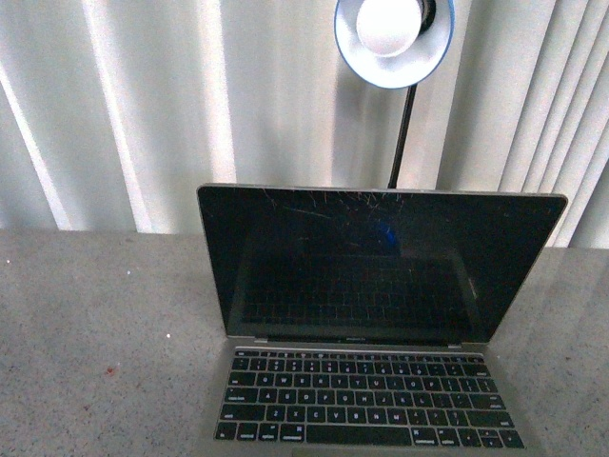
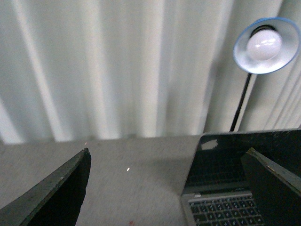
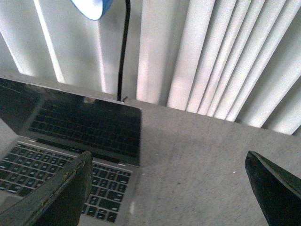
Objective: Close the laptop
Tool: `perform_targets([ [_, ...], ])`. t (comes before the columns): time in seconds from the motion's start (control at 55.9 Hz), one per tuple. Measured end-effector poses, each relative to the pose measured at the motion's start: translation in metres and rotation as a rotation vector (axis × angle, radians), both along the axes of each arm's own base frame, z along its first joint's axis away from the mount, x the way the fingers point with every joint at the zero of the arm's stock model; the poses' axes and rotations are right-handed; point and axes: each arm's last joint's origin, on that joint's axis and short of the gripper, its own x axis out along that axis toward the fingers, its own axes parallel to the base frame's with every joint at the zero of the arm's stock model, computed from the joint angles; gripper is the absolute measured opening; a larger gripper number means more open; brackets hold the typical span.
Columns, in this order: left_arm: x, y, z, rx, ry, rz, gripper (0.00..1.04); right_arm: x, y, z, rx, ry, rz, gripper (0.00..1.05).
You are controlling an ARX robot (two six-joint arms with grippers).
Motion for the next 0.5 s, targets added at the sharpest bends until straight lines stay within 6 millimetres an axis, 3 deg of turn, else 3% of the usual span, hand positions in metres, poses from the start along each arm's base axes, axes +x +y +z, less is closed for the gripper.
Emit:
perform_targets([
  [0.25,0.089,-0.06,-0.001,0.191,0.146,-0.076,0.98,0.078,0.006,0.007,-0.181,-0.042,0.202,0.97],
  [0.501,0.15,-0.083,0.003,0.282,0.191,-0.029,0.98,0.113,0.014,0.006,-0.29,-0.042,0.314,0.97],
])
